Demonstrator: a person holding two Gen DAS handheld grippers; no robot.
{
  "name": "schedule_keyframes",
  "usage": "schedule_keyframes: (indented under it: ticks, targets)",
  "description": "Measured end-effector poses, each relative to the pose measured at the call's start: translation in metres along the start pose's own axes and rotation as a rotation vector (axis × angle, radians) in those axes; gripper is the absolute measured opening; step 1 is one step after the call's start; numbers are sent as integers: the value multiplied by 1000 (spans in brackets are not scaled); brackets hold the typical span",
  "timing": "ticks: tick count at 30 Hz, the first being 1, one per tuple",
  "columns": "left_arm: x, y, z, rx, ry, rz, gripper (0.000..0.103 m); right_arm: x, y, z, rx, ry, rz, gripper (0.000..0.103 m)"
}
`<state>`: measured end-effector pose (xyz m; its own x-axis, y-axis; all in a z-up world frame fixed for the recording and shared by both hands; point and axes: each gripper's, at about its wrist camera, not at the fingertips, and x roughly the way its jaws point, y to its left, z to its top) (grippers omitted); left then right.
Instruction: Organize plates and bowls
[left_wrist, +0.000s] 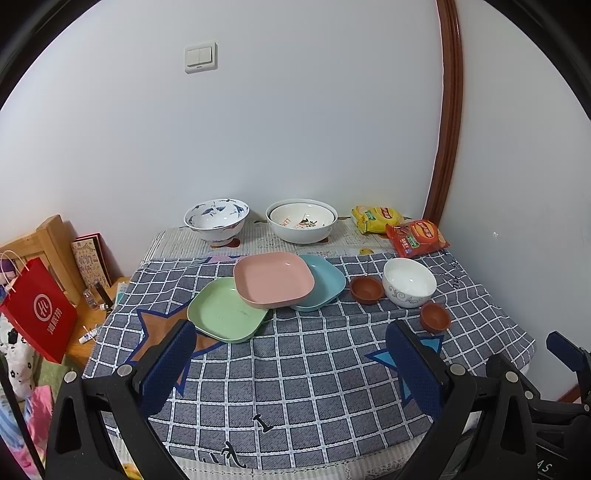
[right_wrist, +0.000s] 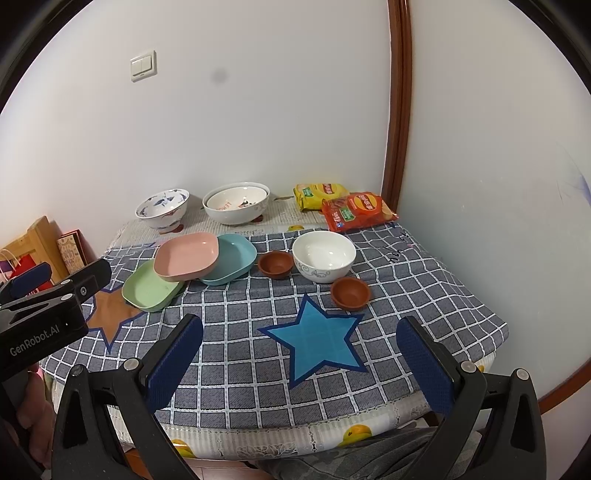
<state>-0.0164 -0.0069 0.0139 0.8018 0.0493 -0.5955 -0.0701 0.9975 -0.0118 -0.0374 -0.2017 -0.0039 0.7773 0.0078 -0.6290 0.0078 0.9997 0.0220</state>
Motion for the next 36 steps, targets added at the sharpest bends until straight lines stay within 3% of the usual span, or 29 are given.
schedule_keyframes:
  ticks: [36]
  targets:
    - [12, 2, -4, -2, -7, 8, 103, 5, 1, -3, 1, -4, -21, 103]
